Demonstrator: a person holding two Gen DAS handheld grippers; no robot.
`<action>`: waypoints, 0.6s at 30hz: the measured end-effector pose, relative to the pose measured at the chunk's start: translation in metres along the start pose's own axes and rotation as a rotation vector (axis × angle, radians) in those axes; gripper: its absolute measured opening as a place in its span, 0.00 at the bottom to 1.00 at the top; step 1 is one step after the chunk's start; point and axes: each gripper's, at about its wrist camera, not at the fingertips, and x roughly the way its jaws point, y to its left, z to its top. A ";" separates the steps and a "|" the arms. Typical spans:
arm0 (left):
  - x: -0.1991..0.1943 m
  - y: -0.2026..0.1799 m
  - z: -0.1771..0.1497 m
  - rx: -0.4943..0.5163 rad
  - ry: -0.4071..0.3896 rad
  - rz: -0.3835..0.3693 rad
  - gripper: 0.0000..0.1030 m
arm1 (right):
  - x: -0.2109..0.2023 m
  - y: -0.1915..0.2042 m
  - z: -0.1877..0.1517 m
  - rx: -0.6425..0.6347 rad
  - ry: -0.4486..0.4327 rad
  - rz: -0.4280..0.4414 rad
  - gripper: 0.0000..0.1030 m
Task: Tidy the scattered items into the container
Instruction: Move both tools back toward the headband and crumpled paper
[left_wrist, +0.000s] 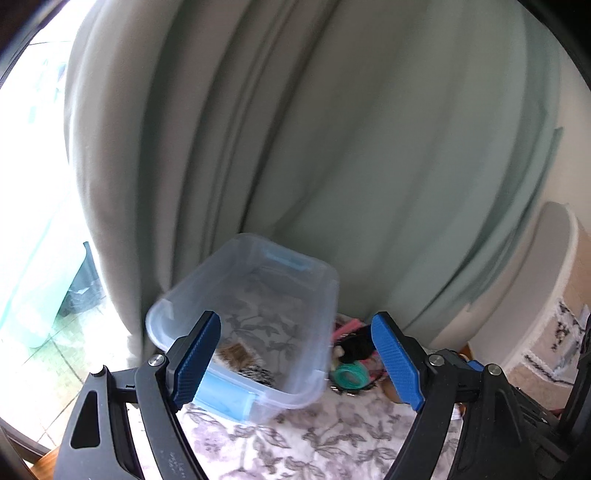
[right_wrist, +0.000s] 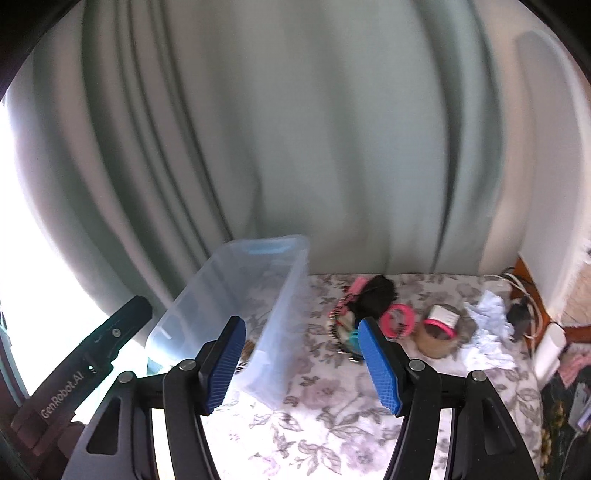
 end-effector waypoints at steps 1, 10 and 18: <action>-0.001 -0.006 -0.001 0.005 0.002 -0.012 0.82 | -0.004 -0.006 0.000 0.010 -0.008 -0.010 0.67; 0.011 -0.060 -0.021 0.106 0.067 -0.080 0.82 | -0.027 -0.069 -0.009 0.137 -0.041 -0.088 0.68; 0.022 -0.091 -0.037 0.175 0.099 -0.097 0.82 | -0.040 -0.114 -0.017 0.216 -0.050 -0.145 0.68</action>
